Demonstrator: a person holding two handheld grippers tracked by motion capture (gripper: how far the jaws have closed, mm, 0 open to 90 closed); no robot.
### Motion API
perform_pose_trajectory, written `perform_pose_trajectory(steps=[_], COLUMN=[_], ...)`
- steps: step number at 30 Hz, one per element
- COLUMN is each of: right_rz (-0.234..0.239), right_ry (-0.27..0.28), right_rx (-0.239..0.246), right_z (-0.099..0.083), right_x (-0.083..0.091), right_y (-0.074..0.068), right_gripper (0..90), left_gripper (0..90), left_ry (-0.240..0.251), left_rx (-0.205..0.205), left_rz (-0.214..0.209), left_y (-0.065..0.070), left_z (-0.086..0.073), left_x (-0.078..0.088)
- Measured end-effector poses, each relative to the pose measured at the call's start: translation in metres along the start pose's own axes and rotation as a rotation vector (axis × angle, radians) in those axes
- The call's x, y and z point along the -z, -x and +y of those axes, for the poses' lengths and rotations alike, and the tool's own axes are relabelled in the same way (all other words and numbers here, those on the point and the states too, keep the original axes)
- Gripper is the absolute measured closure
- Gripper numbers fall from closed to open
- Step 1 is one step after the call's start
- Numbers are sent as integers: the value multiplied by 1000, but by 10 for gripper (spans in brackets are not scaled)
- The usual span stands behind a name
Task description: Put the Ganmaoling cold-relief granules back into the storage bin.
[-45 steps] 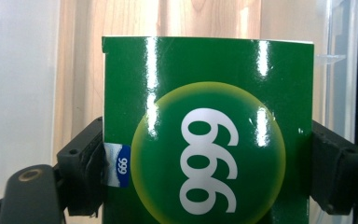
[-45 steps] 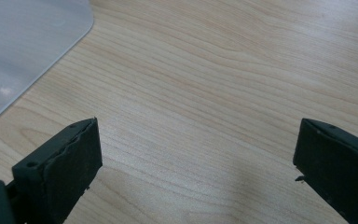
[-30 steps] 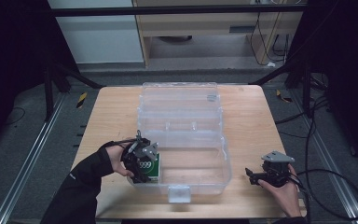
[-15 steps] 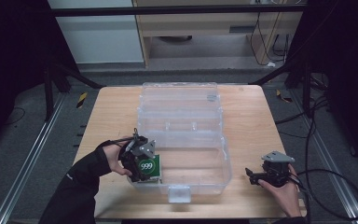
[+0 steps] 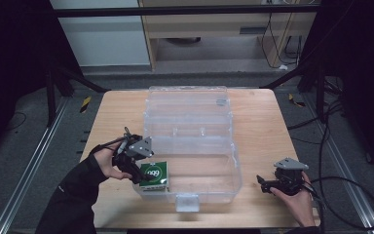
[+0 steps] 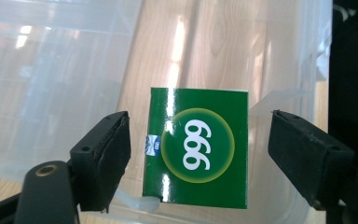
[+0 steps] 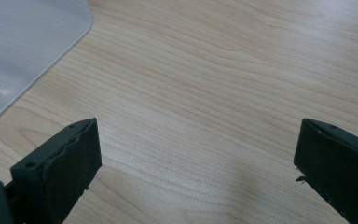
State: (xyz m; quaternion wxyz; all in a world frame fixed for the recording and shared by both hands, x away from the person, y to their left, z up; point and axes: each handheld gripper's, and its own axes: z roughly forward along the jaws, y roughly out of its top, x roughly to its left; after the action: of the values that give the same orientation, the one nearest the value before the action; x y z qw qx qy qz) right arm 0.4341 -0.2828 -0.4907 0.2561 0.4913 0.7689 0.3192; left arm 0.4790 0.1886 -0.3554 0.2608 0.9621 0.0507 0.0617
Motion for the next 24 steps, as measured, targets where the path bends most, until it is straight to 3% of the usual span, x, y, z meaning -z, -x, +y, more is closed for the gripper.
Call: perform_pose_trajectory(steps=[8, 11, 13, 16, 19, 21, 24], right_rz=[-2, 0, 1, 1, 0, 0, -1], right_ry=[2, 3, 3, 3, 2, 1, -2], right_rx=[-3, -6, -9, -10, -14, -15, -23], right_z=[-1, -1, -1, -1, -1, -1, -1], right_x=[0, 0, 1, 1, 1, 1, 2], right_y=[1, 1, 1, 1, 1, 1, 2], right_gripper=[11, 12, 12, 12, 12, 12, 12], left_gripper=[255, 258, 258, 258, 258, 257, 257], left_ry=[103, 118, 151, 175, 218, 235, 286], left_rx=[103, 119, 159, 187, 245, 258, 328], left_rz=[73, 88, 118, 144, 189, 204, 246], left_y=[0, 0, 0, 0, 1, 1, 1], left_z=[-23, -29, -40, -48, -65, -69, -88], left_x=[19, 21, 24, 25, 26, 26, 25])
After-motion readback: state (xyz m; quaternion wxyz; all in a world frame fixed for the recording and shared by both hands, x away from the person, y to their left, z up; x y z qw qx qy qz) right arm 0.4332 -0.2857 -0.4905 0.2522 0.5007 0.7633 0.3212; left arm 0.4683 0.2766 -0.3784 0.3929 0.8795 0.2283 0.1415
